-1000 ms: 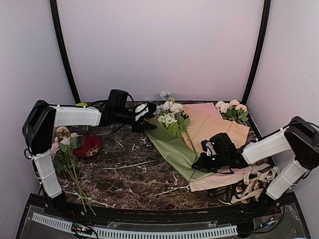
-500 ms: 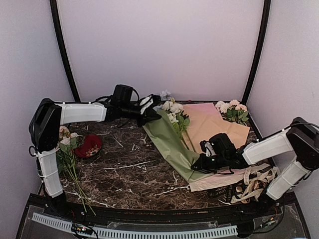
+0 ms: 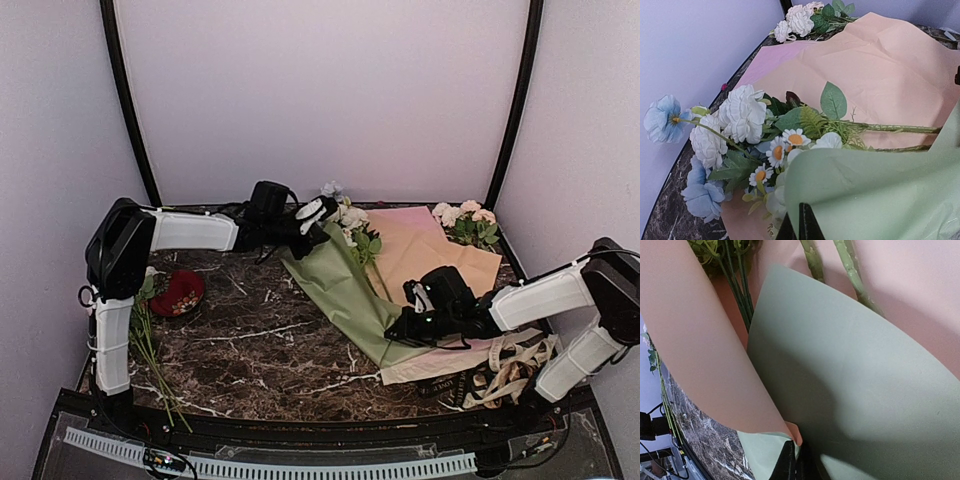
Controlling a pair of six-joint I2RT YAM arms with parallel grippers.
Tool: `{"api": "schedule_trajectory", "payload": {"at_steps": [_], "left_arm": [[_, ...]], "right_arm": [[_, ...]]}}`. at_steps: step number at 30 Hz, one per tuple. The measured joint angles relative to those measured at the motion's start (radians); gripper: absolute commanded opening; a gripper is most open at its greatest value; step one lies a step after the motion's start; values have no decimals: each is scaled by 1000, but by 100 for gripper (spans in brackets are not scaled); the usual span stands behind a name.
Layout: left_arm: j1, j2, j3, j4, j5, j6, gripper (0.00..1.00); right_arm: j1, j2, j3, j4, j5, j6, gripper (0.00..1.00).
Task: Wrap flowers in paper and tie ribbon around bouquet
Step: Adjust the two-thirds folded wrapping paper at the center of the board.
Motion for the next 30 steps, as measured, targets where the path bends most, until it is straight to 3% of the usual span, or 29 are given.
{"api": "schedule_trajectory", "payload": {"at_steps": [15, 30], "left_arm": [[-57, 53, 38, 32, -248, 14, 1], [-74, 148, 119, 23, -348, 26, 1]], "right_arm": [[0, 0, 2, 26, 20, 0, 0], [0, 34, -2, 82, 28, 0, 0]]}}
